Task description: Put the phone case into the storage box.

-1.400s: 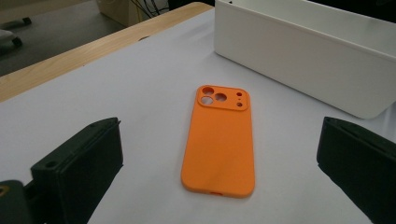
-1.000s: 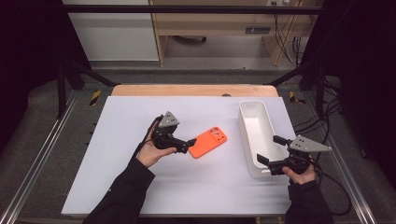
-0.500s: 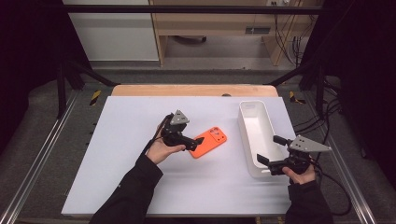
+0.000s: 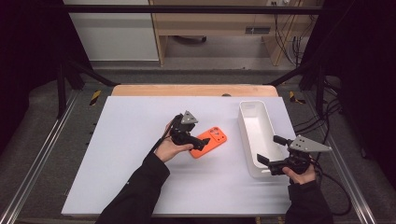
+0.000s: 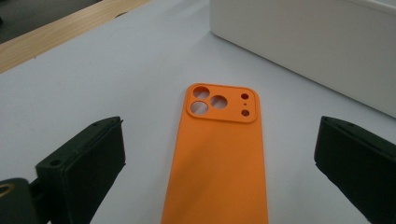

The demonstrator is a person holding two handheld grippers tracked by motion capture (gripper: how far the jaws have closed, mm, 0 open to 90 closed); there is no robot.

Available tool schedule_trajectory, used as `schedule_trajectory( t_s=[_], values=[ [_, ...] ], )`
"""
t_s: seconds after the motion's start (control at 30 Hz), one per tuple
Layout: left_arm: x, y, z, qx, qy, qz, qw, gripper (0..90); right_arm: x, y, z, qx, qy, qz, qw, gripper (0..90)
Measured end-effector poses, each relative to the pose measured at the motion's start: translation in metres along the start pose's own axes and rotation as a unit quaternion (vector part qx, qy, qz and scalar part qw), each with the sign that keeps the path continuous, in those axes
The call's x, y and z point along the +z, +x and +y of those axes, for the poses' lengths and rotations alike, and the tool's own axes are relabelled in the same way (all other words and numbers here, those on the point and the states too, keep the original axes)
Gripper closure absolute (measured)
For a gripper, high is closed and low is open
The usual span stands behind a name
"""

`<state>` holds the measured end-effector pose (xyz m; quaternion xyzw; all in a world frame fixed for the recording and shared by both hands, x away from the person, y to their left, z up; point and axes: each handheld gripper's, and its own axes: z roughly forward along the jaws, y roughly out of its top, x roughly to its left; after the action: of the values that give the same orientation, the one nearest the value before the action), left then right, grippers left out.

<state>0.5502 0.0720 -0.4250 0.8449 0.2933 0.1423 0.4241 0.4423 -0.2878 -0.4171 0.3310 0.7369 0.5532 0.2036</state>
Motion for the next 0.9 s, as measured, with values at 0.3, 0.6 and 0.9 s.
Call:
schedule_trajectory(
  t_s=[0.3, 0.6, 0.9],
  values=[
    [0.016, 0.001, -0.001, -0.004, 0.009, -0.002, 1.0000, 1.8, 0.000, 0.000, 0.000, 0.000, 0.001, 0.001, 1.0000, 0.6],
    [0.031, 0.002, -0.008, -0.004, 0.031, -0.008, 0.9995, 2.4, 0.000, 0.000, 0.000, 0.000, 0.001, 0.001, 1.0000, 0.6],
    [0.043, 0.001, -0.014, 0.000, 0.048, -0.015, 0.9987, 2.6, 0.000, 0.000, 0.000, 0.000, 0.001, 0.001, 1.0000, 0.6]
  ],
)
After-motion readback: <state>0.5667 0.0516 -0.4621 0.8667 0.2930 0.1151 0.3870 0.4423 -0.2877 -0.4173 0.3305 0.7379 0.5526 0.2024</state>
